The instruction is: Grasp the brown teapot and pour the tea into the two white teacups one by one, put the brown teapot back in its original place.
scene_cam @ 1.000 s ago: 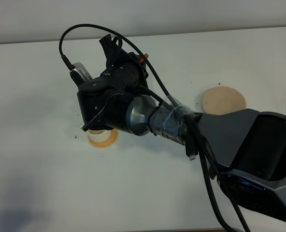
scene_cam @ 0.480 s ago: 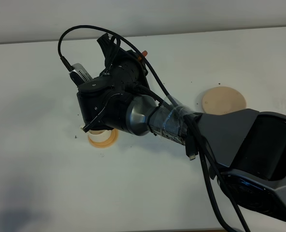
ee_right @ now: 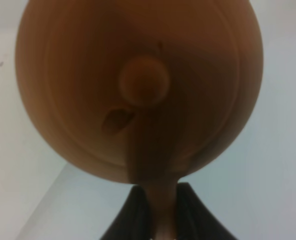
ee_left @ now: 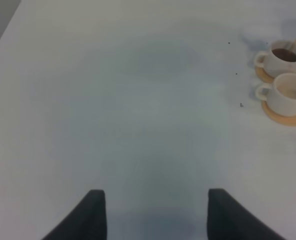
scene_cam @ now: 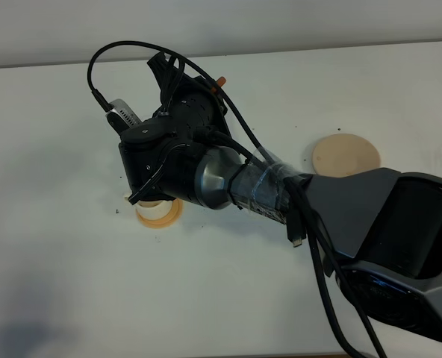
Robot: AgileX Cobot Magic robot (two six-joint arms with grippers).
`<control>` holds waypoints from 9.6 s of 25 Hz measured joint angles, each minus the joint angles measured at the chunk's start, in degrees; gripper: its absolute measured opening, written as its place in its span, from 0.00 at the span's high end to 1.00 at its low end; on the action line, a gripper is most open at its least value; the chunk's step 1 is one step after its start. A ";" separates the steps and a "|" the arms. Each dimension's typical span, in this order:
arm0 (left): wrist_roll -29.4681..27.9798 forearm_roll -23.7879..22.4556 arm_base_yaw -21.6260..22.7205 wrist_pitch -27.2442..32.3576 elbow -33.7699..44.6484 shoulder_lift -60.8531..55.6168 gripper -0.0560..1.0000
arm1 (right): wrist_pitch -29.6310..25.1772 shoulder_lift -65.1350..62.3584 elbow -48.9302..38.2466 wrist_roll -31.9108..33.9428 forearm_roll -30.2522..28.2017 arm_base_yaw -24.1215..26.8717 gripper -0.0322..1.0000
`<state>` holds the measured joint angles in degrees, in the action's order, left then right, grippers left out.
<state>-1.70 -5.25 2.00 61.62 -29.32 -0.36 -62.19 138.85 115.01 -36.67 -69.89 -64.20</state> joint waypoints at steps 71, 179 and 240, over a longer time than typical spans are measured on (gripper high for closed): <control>-0.01 0.00 0.00 0.00 0.00 0.00 0.52 | -8.14 -5.52 3.84 19.99 57.24 10.22 0.88; -0.03 0.00 0.00 0.00 0.00 0.00 0.52 | -7.54 -3.04 -6.16 2.59 4.16 -9.08 0.88; -0.04 0.00 0.00 0.00 0.00 0.00 0.52 | -6.45 -3.04 -6.16 -9.06 -5.99 -10.94 0.88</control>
<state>-1.73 -5.25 2.00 61.62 -29.32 -0.36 -68.65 135.81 108.85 -45.73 -75.88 -75.14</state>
